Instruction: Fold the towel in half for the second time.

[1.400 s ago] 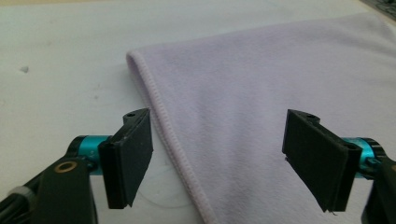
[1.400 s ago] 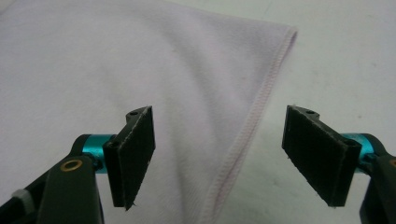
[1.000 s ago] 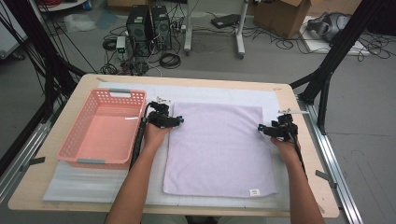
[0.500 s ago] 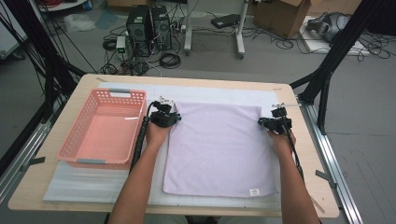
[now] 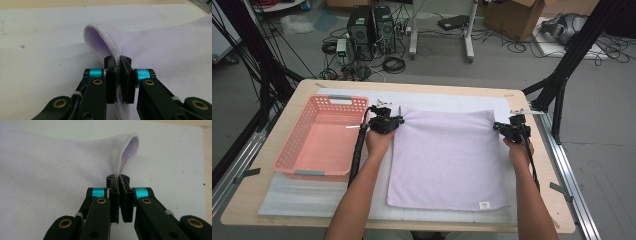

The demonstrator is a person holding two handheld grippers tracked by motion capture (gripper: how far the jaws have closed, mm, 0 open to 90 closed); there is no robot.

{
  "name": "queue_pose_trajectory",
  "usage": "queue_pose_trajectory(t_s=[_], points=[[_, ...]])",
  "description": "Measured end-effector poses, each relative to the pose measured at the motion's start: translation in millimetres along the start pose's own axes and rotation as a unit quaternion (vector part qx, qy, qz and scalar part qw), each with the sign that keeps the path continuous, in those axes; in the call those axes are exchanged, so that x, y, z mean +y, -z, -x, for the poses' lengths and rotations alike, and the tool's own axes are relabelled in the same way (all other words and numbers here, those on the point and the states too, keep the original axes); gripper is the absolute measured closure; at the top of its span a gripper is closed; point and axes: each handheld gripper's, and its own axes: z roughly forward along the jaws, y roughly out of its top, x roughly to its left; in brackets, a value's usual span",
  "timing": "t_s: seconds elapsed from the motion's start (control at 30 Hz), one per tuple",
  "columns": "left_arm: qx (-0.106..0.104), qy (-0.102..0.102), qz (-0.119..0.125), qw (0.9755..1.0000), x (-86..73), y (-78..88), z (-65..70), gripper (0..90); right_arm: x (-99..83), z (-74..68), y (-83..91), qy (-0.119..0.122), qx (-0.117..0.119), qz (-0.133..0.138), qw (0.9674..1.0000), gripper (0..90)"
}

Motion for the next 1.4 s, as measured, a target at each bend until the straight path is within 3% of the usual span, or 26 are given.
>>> queue_pose_trajectory(t_s=[0.13,0.23,0.4,0.6,0.67,0.9,1.13,1.17,1.27,1.3,1.4], points=[[-0.008,-0.005,0.002,1.0000,-0.4,14.4,5.3,83.9,-4.8,-1.8,17.3,-0.006,0.028,0.010,0.9996,87.4],[-0.016,-0.015,-0.001,0.9998,-2.9,26.1,10.8,83.9,-8.0,-6.5,32.6,0.007,0.039,0.025,0.9989,87.4],[-0.037,-0.007,0.016,0.9992,-14.0,47.1,18.7,83.8,-19.8,-14.1,53.3,0.011,0.053,0.039,0.9978,87.3],[-0.040,-0.048,0.017,0.9979,-29.9,66.6,30.7,83.7,-37.2,-23.8,72.2,0.029,0.055,0.037,0.9974,87.2],[-0.039,-0.059,0.014,0.9974,-35.2,70.6,34.1,83.5,-42.2,-26.7,76.5,0.038,0.053,0.037,0.9972,87.2],[-0.047,-0.063,0.009,0.9968,-57.0,81.1,39.3,83.4,-61.6,-33.5,86.5,0.043,0.056,0.033,0.9970,87.2],[-0.043,-0.074,-0.013,0.9962,-71.2,80.2,40.9,82.6,-74.6,-35.6,84.1,0.041,0.055,0.013,0.9975,86.4],[-0.038,-0.068,-0.007,0.9969,-70.1,79.5,40.6,80.2,-74.2,-35.5,83.1,0.039,0.054,0.009,0.9977,84.1],[-0.029,-0.044,0.007,0.9986,-63.3,76.5,36.8,53.9,-69.0,-34.9,82.9,0.022,0.043,0.017,0.9987,62.9],[-0.023,-0.042,0.014,0.9987,-60.7,76.0,35.7,49.9,-66.6,-34.6,83.5,0.014,0.037,0.022,0.9990,58.7],[-0.014,-0.040,0.019,0.9989,-51.0,72.8,32.5,49.0,-58.2,-33.0,83.7,0.007,0.022,0.031,0.9993,53.3]])
